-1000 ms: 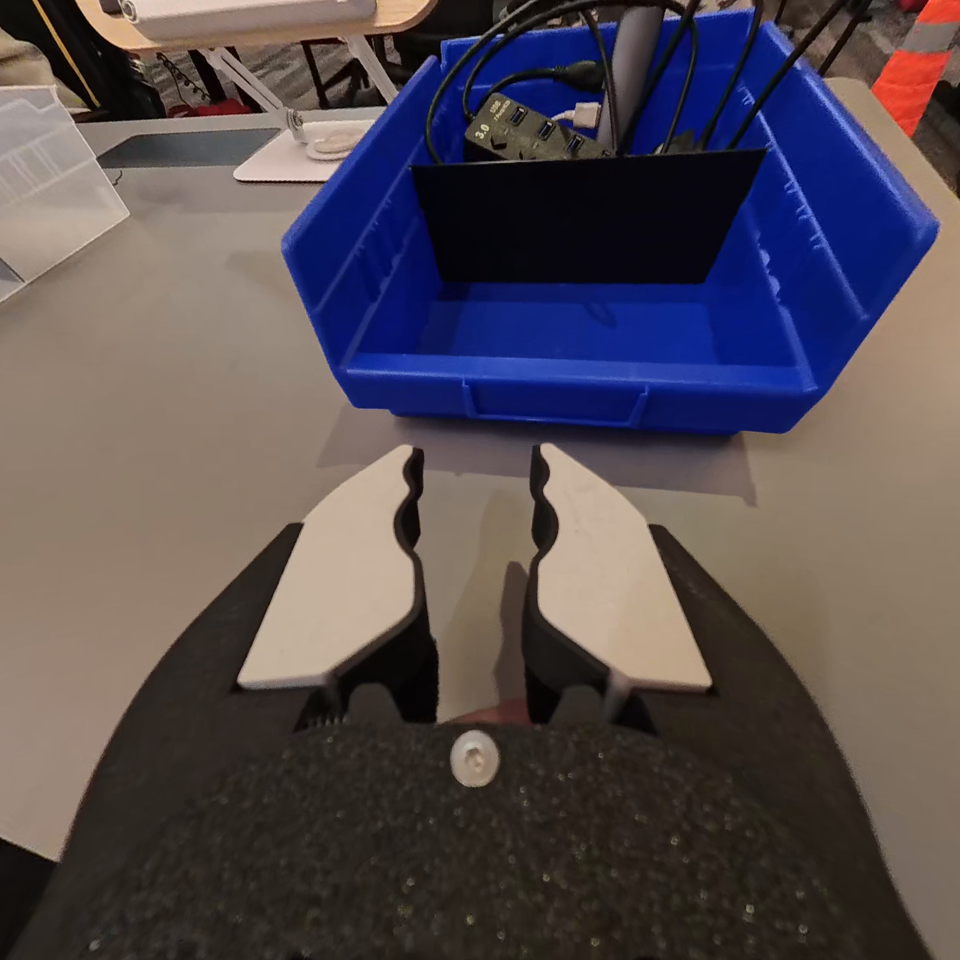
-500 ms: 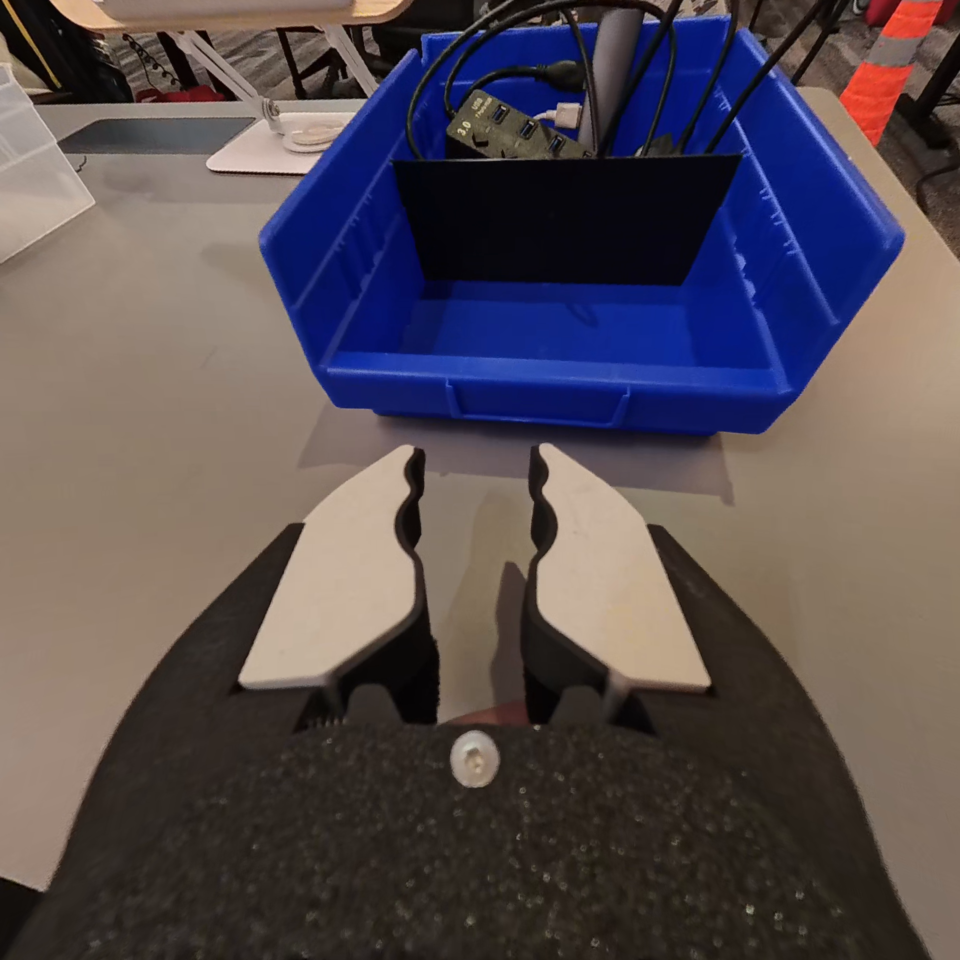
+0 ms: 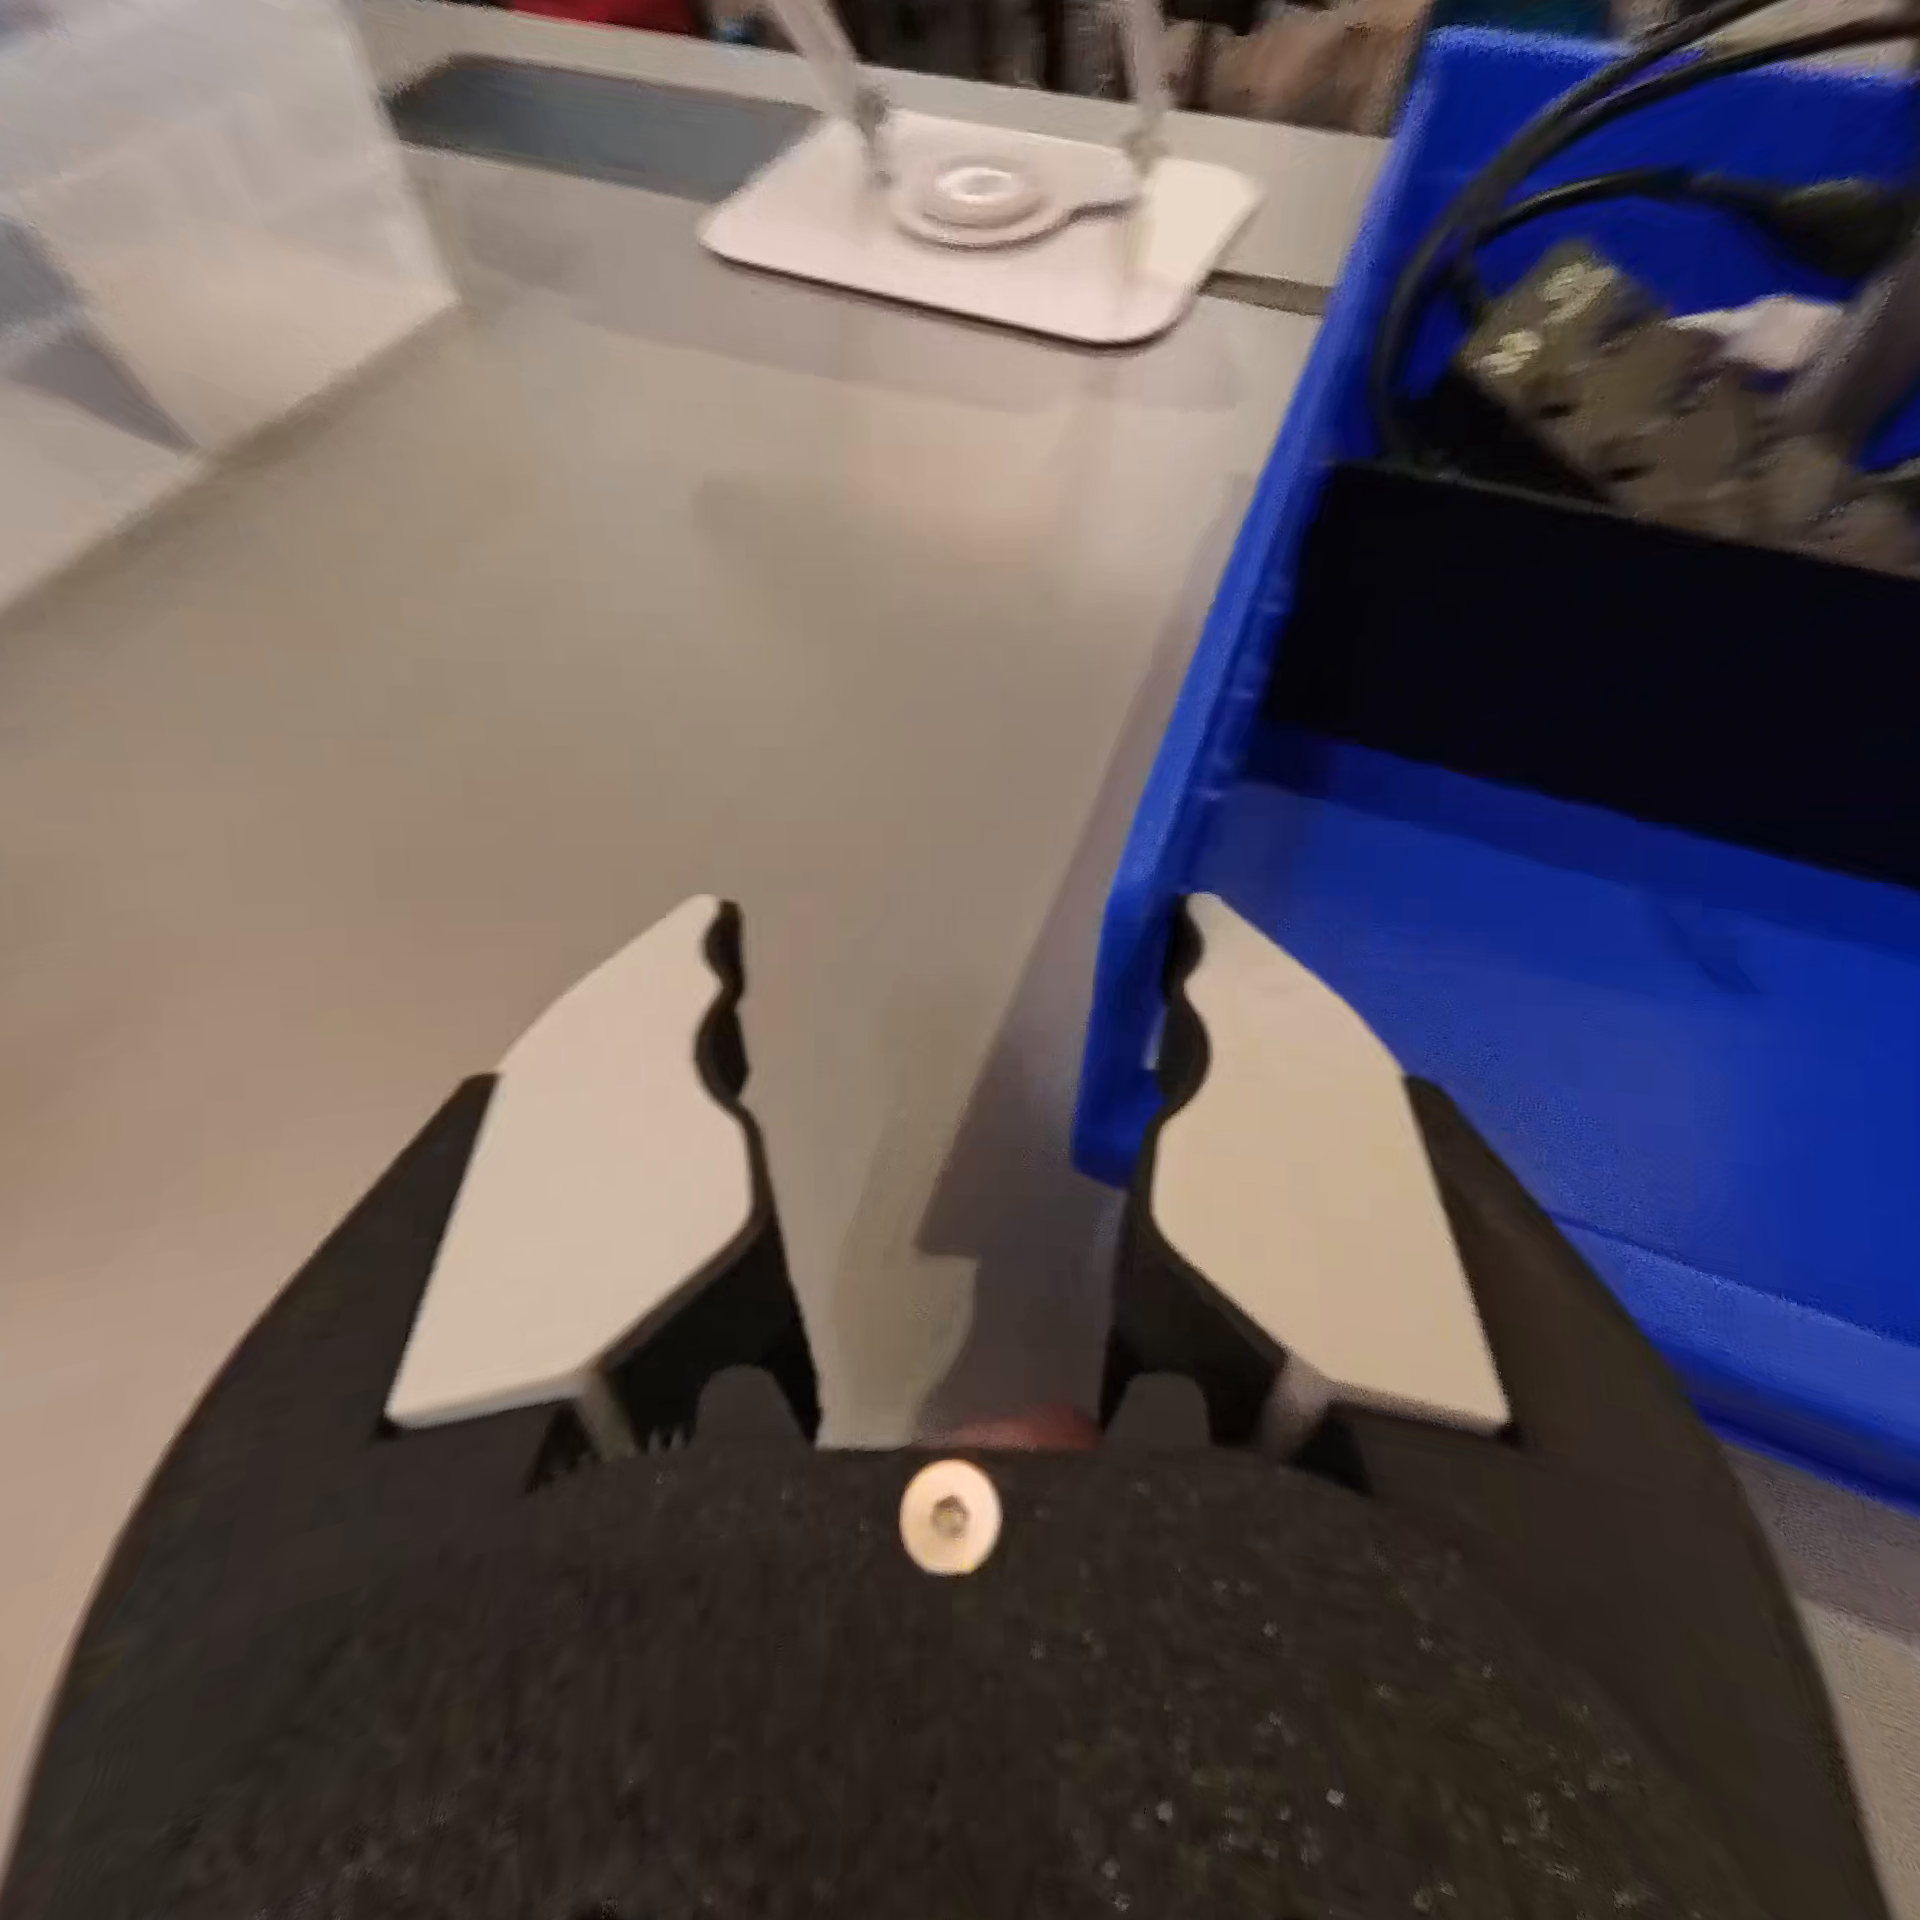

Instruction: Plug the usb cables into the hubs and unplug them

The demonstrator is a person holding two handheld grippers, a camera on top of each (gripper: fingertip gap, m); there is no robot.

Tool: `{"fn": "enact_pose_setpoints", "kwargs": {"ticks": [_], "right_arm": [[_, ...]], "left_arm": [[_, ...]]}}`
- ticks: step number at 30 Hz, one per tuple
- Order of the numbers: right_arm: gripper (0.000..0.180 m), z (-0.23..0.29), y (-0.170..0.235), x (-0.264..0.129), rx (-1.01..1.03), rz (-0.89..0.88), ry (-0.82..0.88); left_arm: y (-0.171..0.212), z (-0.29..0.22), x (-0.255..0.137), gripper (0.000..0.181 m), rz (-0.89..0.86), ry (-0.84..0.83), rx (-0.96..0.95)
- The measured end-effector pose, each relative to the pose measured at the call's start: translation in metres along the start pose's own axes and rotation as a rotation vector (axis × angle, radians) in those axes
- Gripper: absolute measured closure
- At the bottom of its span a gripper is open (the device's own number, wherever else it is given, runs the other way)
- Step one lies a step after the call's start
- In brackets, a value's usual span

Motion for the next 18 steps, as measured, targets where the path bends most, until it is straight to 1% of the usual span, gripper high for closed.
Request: {"fn": "enact_pose_setpoints", "kwargs": {"ticks": [1,2,3,4,6,7,8,9,10,11,12,13,15,16,17,18], "right_arm": [[0.097,0.010,-0.001,-0.003,0.030,-0.013,-0.060],[0.100,0.020,0.000,-0.008,0.036,-0.025,-0.115],[0.111,0.032,0.002,-0.017,0.024,-0.041,-0.176],[0.126,0.043,0.003,-0.029,0.006,-0.072,-0.237],[0.124,0.049,-0.003,-0.057,0.009,-0.181,-0.214],[0.121,0.046,-0.006,-0.073,0.005,-0.221,-0.164],[0.116,0.040,-0.011,-0.090,-0.003,-0.276,-0.085],[0.117,0.026,-0.015,-0.107,-0.016,-0.336,0.050],[0.124,0.001,-0.013,-0.125,-0.029,-0.368,0.278],[0.143,-0.027,-0.006,-0.144,-0.025,-0.367,0.513],[0.152,-0.043,0.001,-0.150,-0.027,-0.365,0.609],[0.146,-0.053,0.011,-0.145,-0.008,-0.325,0.612],[0.129,-0.072,0.034,-0.122,0.088,-0.177,0.594],[0.129,-0.080,0.043,-0.112,0.122,-0.114,0.615],[0.130,-0.084,0.050,-0.102,0.147,-0.065,0.610],[0.134,-0.086,0.055,-0.094,0.180,-0.030,0.600]], "left_arm": [[-0.003,-0.013,0.007,0.136,-0.025,0.039,-0.006],[-0.006,-0.027,0.015,0.133,-0.032,0.081,-0.019],[-0.008,-0.042,0.025,0.128,-0.027,0.123,-0.034],[-0.010,-0.057,0.037,0.122,-0.015,0.163,-0.048],[-0.014,-0.093,0.065,0.111,0.020,0.254,-0.054],[-0.017,-0.112,0.079,0.104,0.041,0.287,-0.043],[-0.020,-0.129,0.091,0.105,0.055,0.308,-0.026],[-0.024,-0.145,0.103,0.106,0.054,0.328,-0.013],[-0.029,-0.159,0.115,0.107,0.054,0.338,0.003],[-0.032,-0.168,0.129,0.109,0.065,0.324,0.021],[-0.036,-0.174,0.144,0.109,0.077,0.313,0.032],[-0.038,-0.180,0.159,0.110,0.092,0.311,0.027],[-0.034,-0.188,0.187,0.119,0.177,0.318,-0.014],[-0.030,-0.193,0.198,0.129,0.224,0.343,-0.032],[-0.025,-0.192,0.207,0.138,0.263,0.321,-0.038],[-0.024,-0.190,0.212,0.147,0.266,0.301,-0.030]]}}
Point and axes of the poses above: each gripper's, where its closed fingertips meet, x out along the fingers, y out of its underside, z = x × y across the jaws, the point moved 3 cm from there along -x, back along the fingers, and after that the axes turned 1 degree about z, right-handed, at the moved point
